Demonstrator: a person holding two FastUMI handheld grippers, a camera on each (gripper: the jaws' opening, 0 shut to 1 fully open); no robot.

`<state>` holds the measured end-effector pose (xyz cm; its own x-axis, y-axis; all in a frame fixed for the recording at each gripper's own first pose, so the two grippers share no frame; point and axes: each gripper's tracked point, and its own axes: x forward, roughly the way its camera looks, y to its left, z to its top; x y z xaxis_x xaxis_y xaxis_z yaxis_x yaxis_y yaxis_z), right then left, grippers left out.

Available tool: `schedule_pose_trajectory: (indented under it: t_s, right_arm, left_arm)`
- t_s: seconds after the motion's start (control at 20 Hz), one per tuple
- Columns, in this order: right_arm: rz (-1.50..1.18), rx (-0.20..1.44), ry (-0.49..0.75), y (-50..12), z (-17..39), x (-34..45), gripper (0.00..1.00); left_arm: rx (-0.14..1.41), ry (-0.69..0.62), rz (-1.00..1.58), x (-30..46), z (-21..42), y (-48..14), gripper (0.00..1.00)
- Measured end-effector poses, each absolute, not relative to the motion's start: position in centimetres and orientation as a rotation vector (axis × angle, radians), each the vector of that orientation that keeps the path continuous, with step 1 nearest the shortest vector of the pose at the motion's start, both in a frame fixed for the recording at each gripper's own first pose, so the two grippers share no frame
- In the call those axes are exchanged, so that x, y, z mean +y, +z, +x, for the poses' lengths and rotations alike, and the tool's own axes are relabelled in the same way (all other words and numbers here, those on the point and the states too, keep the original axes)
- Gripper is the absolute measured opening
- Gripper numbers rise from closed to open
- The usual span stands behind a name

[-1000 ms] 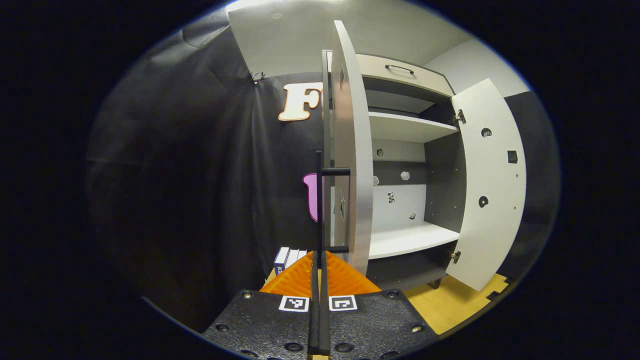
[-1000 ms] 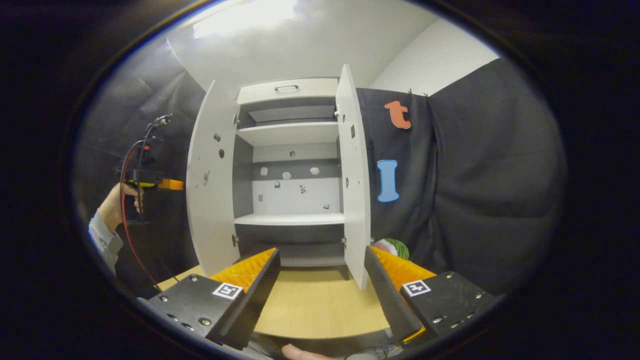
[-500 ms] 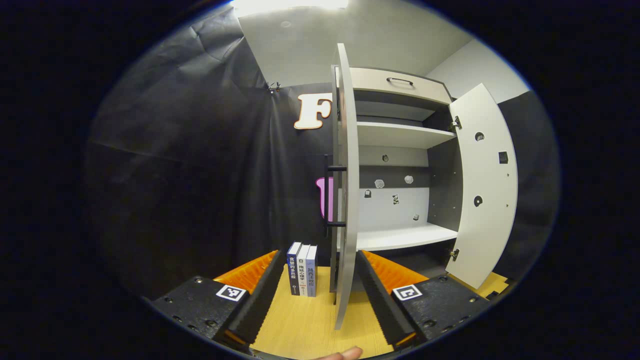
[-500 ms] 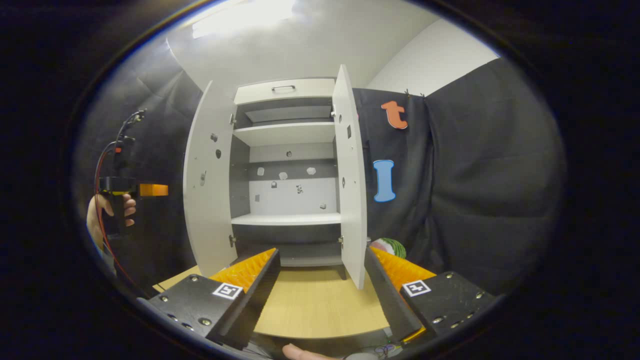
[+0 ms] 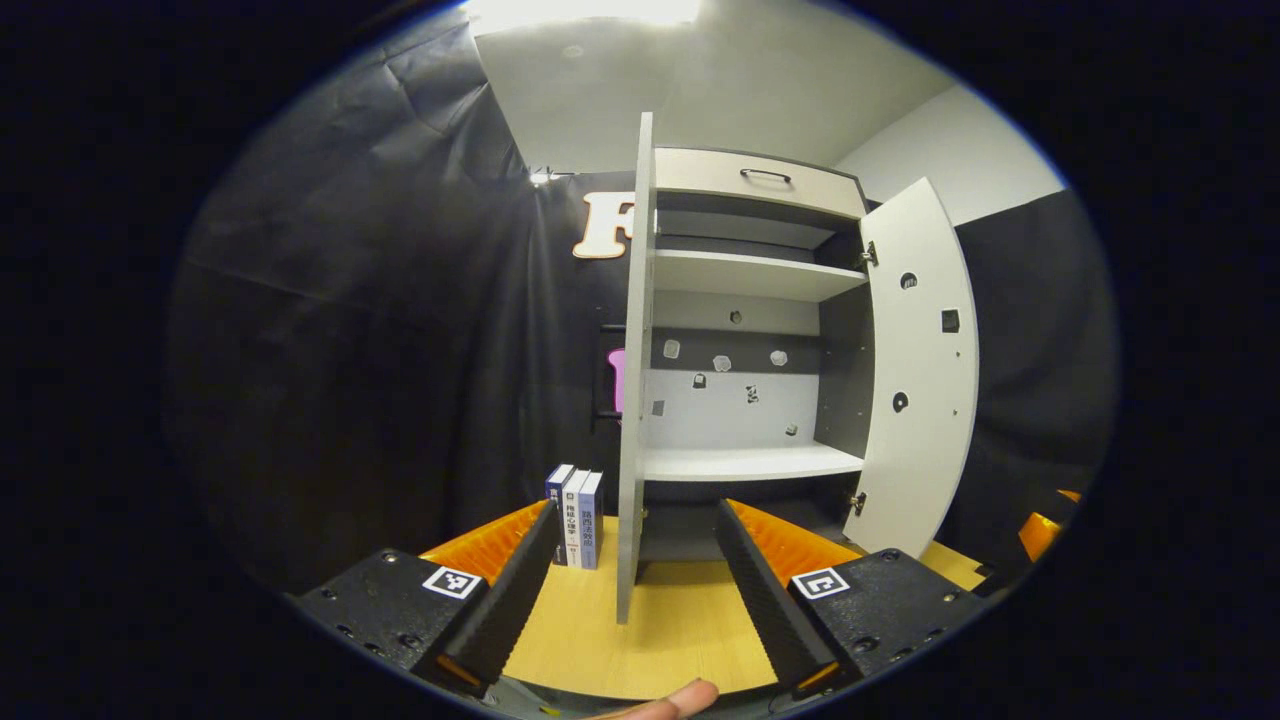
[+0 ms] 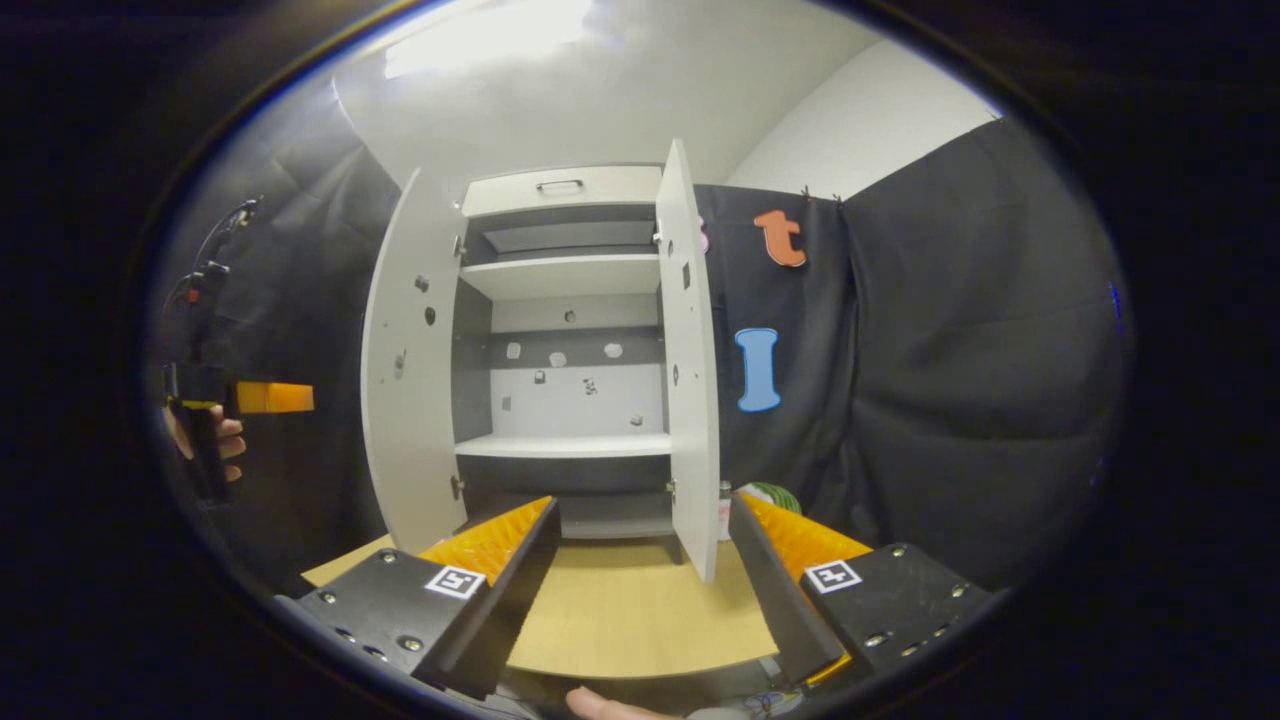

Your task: Open the right door of the double-door shoe cabinet with the right hand, and open the left door with the left hand.

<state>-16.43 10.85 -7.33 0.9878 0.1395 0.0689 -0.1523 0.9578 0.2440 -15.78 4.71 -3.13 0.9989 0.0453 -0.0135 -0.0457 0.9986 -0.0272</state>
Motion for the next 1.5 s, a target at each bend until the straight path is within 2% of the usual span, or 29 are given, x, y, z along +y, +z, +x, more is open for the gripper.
schedule_pose_trajectory:
  t_s: [0.05,0.1,0.35,0.4,0.5,0.6,0.65,0.7,0.75,0.9,0.95,1.1,1.15,1.2,1.3,1.45,1.5]
  right_arm:
    - [0.250,-0.056,0.146,-7.2,-16.5,10.7,1.00]
    - [0.248,-0.060,0.147,-7.2,-16.6,10.8,0.97]
    - [0.233,-0.060,0.158,-7.4,-16.9,10.8,1.00]
    - [0.223,-0.063,0.162,-7.4,-16.9,10.9,0.97]
    - [0.216,-0.066,0.167,-7.4,-17.3,11.1,1.00]
    - [0.217,-0.071,0.173,-7.3,-17.5,11.3,0.97]
    - [0.217,-0.072,0.172,-7.2,-17.6,11.3,0.97]
    - [0.219,-0.073,0.171,-7.3,-17.6,11.4,0.97]
    - [0.221,-0.073,0.171,-7.3,-17.6,11.4,0.97]
    - [0.241,-0.072,0.181,-7.0,-17.7,11.8,0.97]
    - [0.251,-0.076,0.186,-6.7,-17.8,11.9,1.00]
    - [0.248,-0.101,0.191,-5.9,-18.2,12.1,0.97]
    - [0.245,-0.104,0.192,-5.9,-18.3,12.1,0.97]
    - [0.244,-0.103,0.191,-6.0,-18.2,12.1,0.97]
    - [0.247,-0.092,0.192,-6.4,-18.3,12.2,1.00]
    - [0.247,-0.083,0.183,-6.8,-18.1,11.5,1.00]
    - [0.248,-0.081,0.178,-6.9,-18.1,11.4,0.97]
  left_arm:
    - [0.014,0.047,-0.027,4.2,-16.5,-3.6,0.94]
    - [0.006,0.042,-0.034,3.7,-16.4,-3.6,0.97]
    - [0.024,-0.004,-0.027,1.3,-19.0,-7.1,0.96]
    - [0.024,-0.003,-0.008,1.3,-19.1,-7.5,0.97]
    - [0.036,0.026,0.001,2.0,-19.0,-8.3,0.97]
    - [0.030,0.025,-0.023,1.9,-19.1,-8.3,0.94]
    - [0.021,0.024,-0.029,1.9,-19.3,-8.2,0.97]
    - [0.013,0.023,-0.030,1.9,-18.6,-7.9,0.94]
    - [0.007,0.022,-0.028,1.9,-18.6,-7.9,0.97]
    - [-0.021,-0.014,-0.028,1.3,-19.0,-7.2,0.96]
    - [-0.024,-0.023,-0.029,1.1,-19.1,-7.0,0.96]
    - [-0.025,-0.013,-0.019,0.9,-18.8,-7.0,0.96]
    - [-0.025,-0.009,-0.014,0.9,-18.8,-7.0,0.93]
    - [-0.021,-0.002,-0.011,1.1,-18.9,-7.2,0.96]
    - [-0.021,0.008,-0.020,1.3,-18.9,-7.2,0.96]
    - [-0.018,-0.005,-0.034,0.9,-18.9,-7.4,0.96]
    - [-0.020,-0.005,-0.032,0.9,-18.9,-7.4,0.96]
